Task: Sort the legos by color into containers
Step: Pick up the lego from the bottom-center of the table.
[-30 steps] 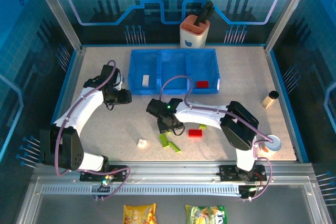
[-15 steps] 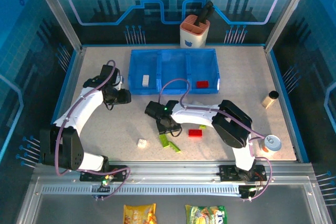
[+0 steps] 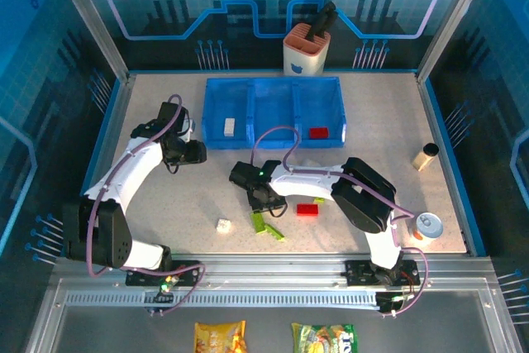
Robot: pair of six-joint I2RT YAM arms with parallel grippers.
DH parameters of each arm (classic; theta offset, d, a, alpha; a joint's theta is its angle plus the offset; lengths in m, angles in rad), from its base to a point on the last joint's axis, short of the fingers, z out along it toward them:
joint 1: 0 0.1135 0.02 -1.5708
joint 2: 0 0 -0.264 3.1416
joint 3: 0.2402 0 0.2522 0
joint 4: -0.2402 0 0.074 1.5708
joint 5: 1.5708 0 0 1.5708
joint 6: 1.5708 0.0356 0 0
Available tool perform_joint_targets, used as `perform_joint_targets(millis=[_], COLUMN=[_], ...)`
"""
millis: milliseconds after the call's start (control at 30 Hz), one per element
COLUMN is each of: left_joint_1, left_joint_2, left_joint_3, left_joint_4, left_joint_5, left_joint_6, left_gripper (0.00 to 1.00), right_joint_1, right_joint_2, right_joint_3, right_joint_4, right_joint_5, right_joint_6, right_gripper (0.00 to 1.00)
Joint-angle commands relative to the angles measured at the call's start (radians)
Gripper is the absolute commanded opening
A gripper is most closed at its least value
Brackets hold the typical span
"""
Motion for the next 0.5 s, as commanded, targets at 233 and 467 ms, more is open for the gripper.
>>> perform_joint_targets(millis=[233, 467], left_joint_1=[0.01, 0.01], left_joint_2=[-0.003, -0.007], left_joint_3=[-0.009, -0.011], left_joint_4=[-0.014, -0.015], left_joint_5=[0.007, 0.007], left_joint_6=[0.025, 0.027], left_gripper=[0.51, 0.5], right_joint_1=[-0.006, -0.015], right_joint_2=[-0.046, -0.082], right_joint_3=[-0.026, -0.027], right_joint_4=[-0.036, -0.054], right_joint_5=[0.056, 0.072], right_joint_6=[0.019, -0.005], right_gripper=[0.37, 0.34])
